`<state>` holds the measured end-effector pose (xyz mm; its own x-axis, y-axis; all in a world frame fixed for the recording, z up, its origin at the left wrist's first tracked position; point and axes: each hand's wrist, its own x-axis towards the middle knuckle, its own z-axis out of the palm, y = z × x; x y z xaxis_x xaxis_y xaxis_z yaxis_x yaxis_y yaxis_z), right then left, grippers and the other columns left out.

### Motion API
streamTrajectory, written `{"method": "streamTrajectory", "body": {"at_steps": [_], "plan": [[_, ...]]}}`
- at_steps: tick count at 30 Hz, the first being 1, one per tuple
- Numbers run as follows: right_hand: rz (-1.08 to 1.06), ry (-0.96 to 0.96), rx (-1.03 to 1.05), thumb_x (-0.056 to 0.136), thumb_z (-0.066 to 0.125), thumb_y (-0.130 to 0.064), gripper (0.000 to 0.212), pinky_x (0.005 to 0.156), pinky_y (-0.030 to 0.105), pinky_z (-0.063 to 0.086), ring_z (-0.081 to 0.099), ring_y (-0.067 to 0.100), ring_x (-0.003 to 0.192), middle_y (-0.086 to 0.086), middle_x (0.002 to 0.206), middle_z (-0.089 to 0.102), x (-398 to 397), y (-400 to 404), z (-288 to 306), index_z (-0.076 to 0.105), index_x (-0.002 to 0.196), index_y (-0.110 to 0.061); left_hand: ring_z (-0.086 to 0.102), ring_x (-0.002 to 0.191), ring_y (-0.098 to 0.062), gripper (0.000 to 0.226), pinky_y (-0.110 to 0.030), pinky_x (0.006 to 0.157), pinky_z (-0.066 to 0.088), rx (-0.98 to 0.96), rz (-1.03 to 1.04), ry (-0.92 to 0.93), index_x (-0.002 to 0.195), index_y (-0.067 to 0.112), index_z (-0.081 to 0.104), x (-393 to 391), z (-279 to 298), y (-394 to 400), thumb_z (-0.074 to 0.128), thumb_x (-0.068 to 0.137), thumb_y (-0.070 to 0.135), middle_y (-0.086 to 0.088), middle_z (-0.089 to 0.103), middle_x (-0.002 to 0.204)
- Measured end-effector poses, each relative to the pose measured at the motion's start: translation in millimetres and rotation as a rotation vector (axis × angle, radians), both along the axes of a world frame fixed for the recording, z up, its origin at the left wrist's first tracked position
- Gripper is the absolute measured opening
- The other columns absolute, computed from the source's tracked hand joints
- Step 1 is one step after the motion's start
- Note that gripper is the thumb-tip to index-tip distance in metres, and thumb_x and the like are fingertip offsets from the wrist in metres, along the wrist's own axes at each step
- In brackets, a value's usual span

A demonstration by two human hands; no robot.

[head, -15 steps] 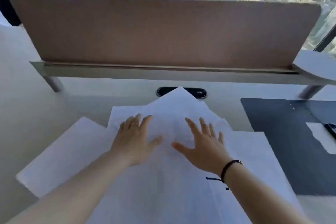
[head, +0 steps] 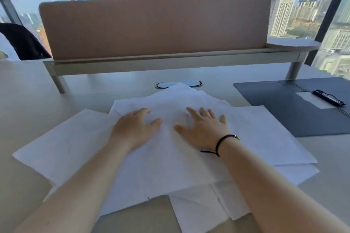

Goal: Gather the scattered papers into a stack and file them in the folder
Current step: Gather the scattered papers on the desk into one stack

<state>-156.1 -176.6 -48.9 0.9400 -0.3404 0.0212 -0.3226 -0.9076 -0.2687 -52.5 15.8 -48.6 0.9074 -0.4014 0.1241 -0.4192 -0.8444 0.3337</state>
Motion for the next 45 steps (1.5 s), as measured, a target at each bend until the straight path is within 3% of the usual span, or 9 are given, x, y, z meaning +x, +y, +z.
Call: {"method": "streamTrajectory", "body": {"at_steps": [7, 12, 19, 29, 35, 39, 41, 43, 45], "plan": [[-0.001, -0.022, 0.006, 0.074, 0.02, -0.089, 0.093, 0.117, 0.058, 0.009, 0.013, 0.02, 0.152, 0.004, 0.164, 0.023, -46.0, 21.9, -1.1, 0.019, 0.151, -0.039, 0.05, 0.132, -0.022, 0.063, -0.036, 0.105, 0.042, -0.063, 0.02, 0.013, 0.139, 0.025, 0.053, -23.4, 5.2, 14.7, 0.05, 0.089, 0.064, 0.001, 0.057, 0.144], [-0.001, -0.035, 0.017, 0.069, 0.017, -0.093, 0.101, 0.118, 0.056, 0.009, 0.013, 0.02, 0.152, 0.003, 0.163, 0.025, -51.8, 22.3, -1.3, 0.005, 0.155, -0.042, 0.056, 0.127, -0.019, 0.059, -0.037, 0.105, 0.042, -0.218, 0.107, 0.045, 0.127, 0.028, 0.062, -17.5, 7.7, 22.5, 0.054, 0.084, 0.068, 0.007, 0.064, 0.133], [0.039, -0.099, 0.112, 0.07, 0.039, -0.087, 0.105, 0.119, 0.05, 0.014, 0.02, 0.018, 0.15, -0.004, 0.16, 0.031, -49.9, 22.8, 4.9, -0.006, 0.155, -0.044, 0.062, 0.097, -0.013, 0.072, -0.038, 0.095, 0.048, -0.137, 0.118, 0.077, 0.116, 0.034, 0.064, -14.7, 18.9, 46.4, 0.064, 0.062, 0.082, 0.014, 0.062, 0.097], [0.121, -0.125, 0.256, 0.059, 0.064, -0.078, 0.119, 0.118, 0.045, 0.018, 0.031, 0.02, 0.141, -0.006, 0.143, 0.044, -57.6, 26.5, 14.3, -0.004, 0.152, -0.051, 0.059, 0.091, -0.011, 0.085, -0.032, 0.082, 0.05, -0.011, 0.065, 0.208, 0.095, 0.035, 0.057, -16.3, 26.7, 61.4, 0.073, 0.03, 0.088, 0.018, 0.055, 0.091], [0.071, -0.262, 0.387, 0.067, 0.085, -0.047, 0.106, 0.093, 0.036, 0.044, 0.052, 0.022, 0.119, -0.006, 0.111, 0.053, -56.4, 13.8, 22.5, 0.019, 0.151, -0.05, 0.046, 0.055, -0.012, 0.034, -0.025, 0.055, 0.035, -0.21, -0.065, 0.249, 0.07, 0.014, 0.071, -10.0, 24.1, 63.7, 0.089, 0.065, 0.042, 0.007, 0.052, 0.058], [-0.098, -0.427, 0.568, 0.076, 0.082, -0.042, 0.077, 0.074, 0.031, 0.048, 0.064, 0.016, 0.091, -0.004, 0.1, 0.068, -55.6, -4.9, 32.1, 0.045, 0.143, -0.035, 0.054, 0.061, -0.022, 0.032, -0.03, 0.059, 0.038, -0.382, 0.136, 0.038, 0.065, 0.013, 0.065, -3.3, 16.0, 62.2, 0.079, 0.077, 0.04, 0.004, 0.054, 0.056], [-0.186, -0.524, 0.75, 0.081, 0.079, -0.041, 0.068, 0.073, 0.04, 0.058, 0.072, 0.014, 0.073, -0.003, 0.084, 0.076, -57.1, -9.5, 34.5, 0.048, 0.14, -0.028, 0.059, 0.067, -0.032, 0.034, -0.035, 0.061, 0.042, -0.524, 0.237, -0.027, 0.066, 0.009, 0.066, -1.6, 16.5, 61.7, 0.075, 0.081, 0.038, -0.003, 0.059, 0.057], [-0.226, -0.551, 0.798, 0.083, 0.075, -0.044, 0.067, 0.082, 0.044, 0.059, 0.073, 0.013, 0.08, -0.004, 0.089, 0.078, -58.0, -7.8, 33.9, 0.047, 0.141, -0.027, 0.063, 0.072, -0.038, 0.044, -0.037, 0.064, 0.043, -0.635, 0.273, -0.074, 0.068, 0.002, 0.066, 1.2, 16.6, 61.4, 0.067, 0.079, 0.044, -0.017, 0.064, 0.062], [-0.178, -0.444, 0.603, 0.082, 0.07, -0.056, 0.074, 0.095, 0.041, 0.052, 0.066, 0.017, 0.11, -0.003, 0.115, 0.072, -57.5, 0.1, 28.7, 0.041, 0.145, -0.032, 0.063, 0.072, -0.034, 0.046, -0.035, 0.064, 0.041, -0.645, 0.222, -0.059, 0.074, 0.004, 0.069, 2.3, 18.5, 59.9, 0.058, 0.077, 0.049, -0.016, 0.066, 0.066]]}}
